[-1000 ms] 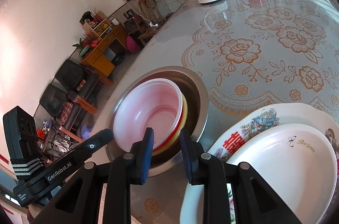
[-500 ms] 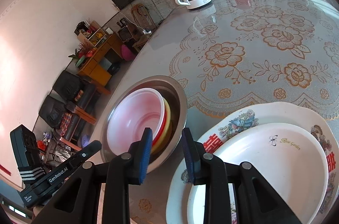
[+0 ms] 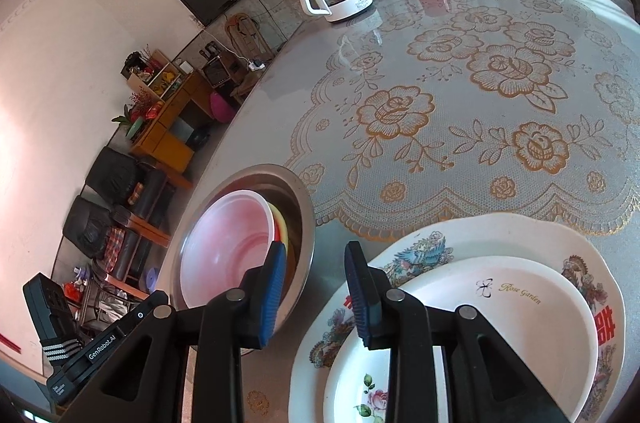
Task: Organize plates and bowls
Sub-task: 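Close both tools on the steel bowl rim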
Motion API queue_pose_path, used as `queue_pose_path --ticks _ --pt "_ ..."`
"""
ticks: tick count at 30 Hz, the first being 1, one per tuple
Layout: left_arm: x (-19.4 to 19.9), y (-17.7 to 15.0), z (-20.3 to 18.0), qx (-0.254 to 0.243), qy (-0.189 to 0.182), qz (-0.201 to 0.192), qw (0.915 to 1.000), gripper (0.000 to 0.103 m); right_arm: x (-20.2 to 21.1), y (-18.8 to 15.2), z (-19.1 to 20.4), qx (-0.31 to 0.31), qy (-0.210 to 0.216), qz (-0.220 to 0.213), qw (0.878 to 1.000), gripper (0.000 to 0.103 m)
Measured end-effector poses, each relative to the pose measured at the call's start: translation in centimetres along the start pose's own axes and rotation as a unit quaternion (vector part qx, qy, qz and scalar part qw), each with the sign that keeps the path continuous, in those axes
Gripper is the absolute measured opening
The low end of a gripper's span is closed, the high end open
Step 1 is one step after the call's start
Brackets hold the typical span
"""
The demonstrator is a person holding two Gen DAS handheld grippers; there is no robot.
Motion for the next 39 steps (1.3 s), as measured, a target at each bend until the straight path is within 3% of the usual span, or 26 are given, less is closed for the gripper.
queue_pose_path --ticks 8,11,18,24,29,34,39 --pt "-0.6 0.1 0.4 0.040 -0.036 0.008 0.9985 0.024 -1.3 0.8 0.2 0.005 -0.004 0.016 1.000 0.029" --pt "-0.6 0.3 0.0 0.042 -0.045 0.003 0.9981 0.025 -1.9 0.7 0.4 0.009 -0.007 0.024 1.000 0.029" --pt "-1.1 0.6 -0.6 0.026 -0.052 -0.001 0.9983 0.025 -3.6 -0.7 1.1 0.032 -0.010 0.055 0.998 0.015" --pt "-1.6 0.6 -1.0 0.021 -0.058 -0.005 0.9981 0.026 -4.2 -1.7 1.6 0.050 -0.011 0.067 0.996 0.015" --pt "-2.4 0.2 -0.7 0.038 -0.069 0.005 0.9969 0.034 -4.4 -2.0 1.5 0.051 -0.014 0.069 0.996 0.015" --pt "-2.8 -0.1 -1.1 0.026 -0.076 0.011 0.9967 0.032 -4.7 -2.1 1.7 0.059 -0.019 0.068 0.996 0.016" --pt "-3.2 -0.2 -1.7 0.023 -0.085 0.013 0.9960 0.024 -4.7 -2.2 1.7 0.061 -0.020 0.067 0.996 0.016"
Point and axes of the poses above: each gripper's, at about its wrist camera, not at the fingertips, and x roughly against the way its jaws point, z to its left, y to its top, the point moved 8 cm from there along -x, roughly the way its jaws point, and after that the axes turned 14 degrees about -z, right-handed, at the moved point
